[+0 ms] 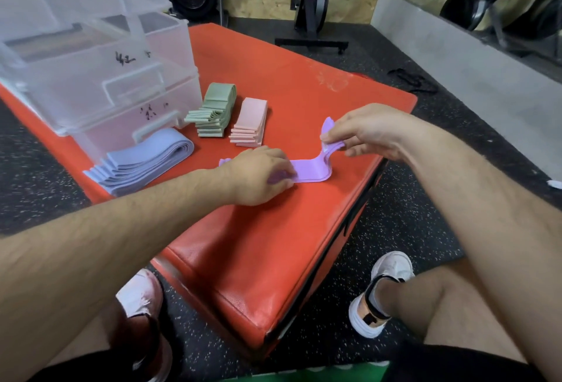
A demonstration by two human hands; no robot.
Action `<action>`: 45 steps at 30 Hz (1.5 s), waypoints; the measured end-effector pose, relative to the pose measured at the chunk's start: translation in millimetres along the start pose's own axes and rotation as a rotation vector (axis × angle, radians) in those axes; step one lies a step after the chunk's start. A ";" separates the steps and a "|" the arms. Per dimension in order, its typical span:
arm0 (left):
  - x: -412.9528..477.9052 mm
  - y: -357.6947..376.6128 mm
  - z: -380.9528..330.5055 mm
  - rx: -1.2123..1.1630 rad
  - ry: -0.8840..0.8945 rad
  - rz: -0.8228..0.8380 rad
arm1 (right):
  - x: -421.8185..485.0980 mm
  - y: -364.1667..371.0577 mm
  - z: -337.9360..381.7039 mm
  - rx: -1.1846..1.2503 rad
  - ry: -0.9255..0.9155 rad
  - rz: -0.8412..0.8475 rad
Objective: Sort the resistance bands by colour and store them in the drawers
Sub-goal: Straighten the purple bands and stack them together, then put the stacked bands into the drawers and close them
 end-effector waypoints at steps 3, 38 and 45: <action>-12.5 -25.9 15.7 0.054 -0.036 -0.121 | 2.0 34.9 19.0 -0.035 -0.034 0.036; -38.2 -120.3 80.2 0.094 -0.437 -0.216 | -9.7 131.3 133.7 -0.531 -0.616 0.012; -12.7 -101.0 134.7 0.184 -0.456 -0.107 | 63.0 125.6 138.8 -0.495 -0.581 -0.140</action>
Point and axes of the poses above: each hand's wrist, its own x-axis towards the middle knuckle, its own y-axis out of the palm, z = x × y, the point moved 10 cm from there along x, towards the middle knuckle, and after that the axes turned 13 degrees about -z, right-handed, at the moved point
